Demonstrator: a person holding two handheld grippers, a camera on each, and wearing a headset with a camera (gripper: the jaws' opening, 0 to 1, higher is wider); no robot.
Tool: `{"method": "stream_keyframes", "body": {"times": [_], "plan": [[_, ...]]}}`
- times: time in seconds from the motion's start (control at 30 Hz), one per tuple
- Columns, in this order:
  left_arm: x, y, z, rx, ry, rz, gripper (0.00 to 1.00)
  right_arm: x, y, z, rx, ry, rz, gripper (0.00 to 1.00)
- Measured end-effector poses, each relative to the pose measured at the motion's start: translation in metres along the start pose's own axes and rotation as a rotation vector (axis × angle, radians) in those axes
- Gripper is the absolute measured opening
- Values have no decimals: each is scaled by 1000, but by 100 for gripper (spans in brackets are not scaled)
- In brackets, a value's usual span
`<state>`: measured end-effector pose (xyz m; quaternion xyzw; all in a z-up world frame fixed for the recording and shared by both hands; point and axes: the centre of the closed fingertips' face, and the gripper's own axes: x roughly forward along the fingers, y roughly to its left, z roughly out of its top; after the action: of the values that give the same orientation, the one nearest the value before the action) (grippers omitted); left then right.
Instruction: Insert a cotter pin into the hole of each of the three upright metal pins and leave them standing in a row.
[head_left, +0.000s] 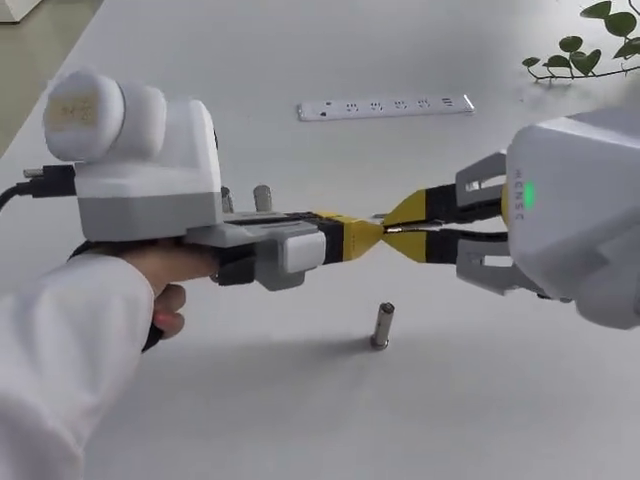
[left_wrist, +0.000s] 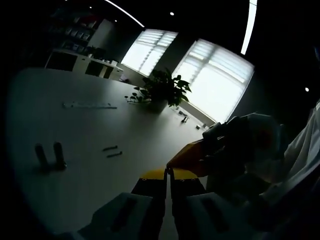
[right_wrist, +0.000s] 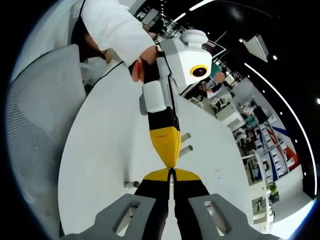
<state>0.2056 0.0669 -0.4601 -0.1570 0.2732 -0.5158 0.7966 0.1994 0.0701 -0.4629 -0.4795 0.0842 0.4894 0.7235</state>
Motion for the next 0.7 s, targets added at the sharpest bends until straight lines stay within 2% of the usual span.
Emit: {"method": "stream_keyframes", "body": {"times": [0.13,0.27,0.43,0.7], "plan": [[0,0,-7,-47,24,3,0,1,7,-1,12,-7,13,0],[1,-1,-9,-12,29,24,0,2,9,-2,25,-12,13,0],[2,-2,-11,-33,35,24,0,0,10,-4,40,-15,18,0],[4,-5,-14,-19,44,19,0,-1,13,-6,50,-24,20,0]]}}
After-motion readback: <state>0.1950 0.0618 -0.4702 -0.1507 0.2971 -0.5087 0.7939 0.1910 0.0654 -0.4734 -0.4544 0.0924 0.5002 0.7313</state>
